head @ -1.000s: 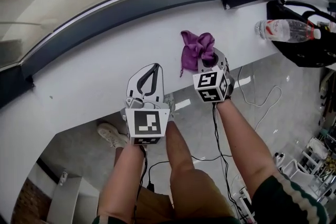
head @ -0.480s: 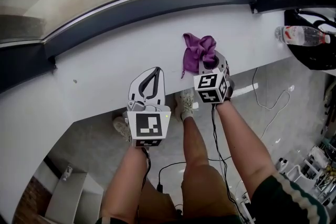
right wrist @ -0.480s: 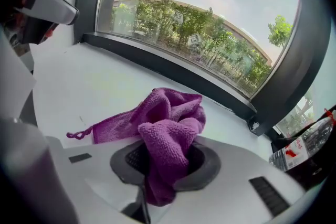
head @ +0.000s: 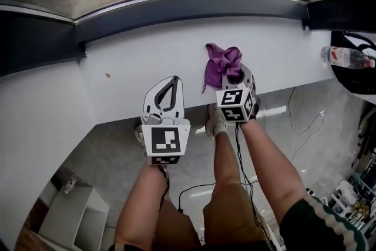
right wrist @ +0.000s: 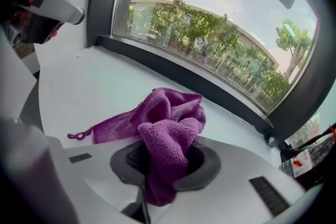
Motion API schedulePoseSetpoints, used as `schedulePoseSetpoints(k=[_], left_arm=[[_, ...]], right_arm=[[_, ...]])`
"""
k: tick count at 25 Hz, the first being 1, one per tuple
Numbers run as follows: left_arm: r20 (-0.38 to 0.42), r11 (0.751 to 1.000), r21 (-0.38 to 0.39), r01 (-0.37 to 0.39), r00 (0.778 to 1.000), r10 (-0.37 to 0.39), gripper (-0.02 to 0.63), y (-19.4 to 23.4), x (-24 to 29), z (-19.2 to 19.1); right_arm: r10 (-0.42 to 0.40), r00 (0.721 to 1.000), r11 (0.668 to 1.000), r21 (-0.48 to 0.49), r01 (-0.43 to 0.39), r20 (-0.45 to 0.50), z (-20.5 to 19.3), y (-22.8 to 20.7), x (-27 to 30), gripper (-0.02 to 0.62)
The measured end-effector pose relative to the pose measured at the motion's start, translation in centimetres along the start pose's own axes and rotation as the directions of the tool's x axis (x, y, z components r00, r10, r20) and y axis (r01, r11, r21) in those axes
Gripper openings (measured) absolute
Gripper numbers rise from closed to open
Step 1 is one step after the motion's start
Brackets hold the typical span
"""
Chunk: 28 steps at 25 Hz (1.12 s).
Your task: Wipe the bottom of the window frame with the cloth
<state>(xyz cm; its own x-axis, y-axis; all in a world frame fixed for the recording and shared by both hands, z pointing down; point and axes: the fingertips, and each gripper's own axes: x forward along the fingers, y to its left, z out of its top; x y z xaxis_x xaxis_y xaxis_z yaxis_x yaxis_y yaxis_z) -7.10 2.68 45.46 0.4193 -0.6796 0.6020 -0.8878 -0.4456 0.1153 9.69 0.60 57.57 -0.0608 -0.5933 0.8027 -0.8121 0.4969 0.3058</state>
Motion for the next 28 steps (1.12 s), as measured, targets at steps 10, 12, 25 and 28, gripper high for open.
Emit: schedulePoseSetpoints(k=[10,12,25,28], left_arm=[[-0.007,0.995,-0.061,-0.079,0.997,0.078,0.009,6.4,-4.3,-2.4],[-0.006,0.993,-0.069,-0.092,0.996,0.092,0.009,7.6,-5.1,-2.9],[-0.027,0.971,-0.13,-0.203,0.979,0.201,0.009,14.4,-10.5,-6.4],[-0.042,0.958,-0.131,-0.255,0.967,0.252,0.009,16.0,-11.8,-7.1]], right_arm=[[0.06,0.997,0.997,-0.06,-0.058,0.041,5.1,7.5,0.3,0.097],[0.073,0.996,0.995,-0.069,-0.07,0.051,6.1,9.0,0.3,0.097],[0.19,0.973,0.976,-0.137,-0.172,0.13,13.0,19.4,0.6,0.097],[0.226,0.963,0.967,-0.156,-0.204,0.143,14.6,21.8,0.7,0.097]])
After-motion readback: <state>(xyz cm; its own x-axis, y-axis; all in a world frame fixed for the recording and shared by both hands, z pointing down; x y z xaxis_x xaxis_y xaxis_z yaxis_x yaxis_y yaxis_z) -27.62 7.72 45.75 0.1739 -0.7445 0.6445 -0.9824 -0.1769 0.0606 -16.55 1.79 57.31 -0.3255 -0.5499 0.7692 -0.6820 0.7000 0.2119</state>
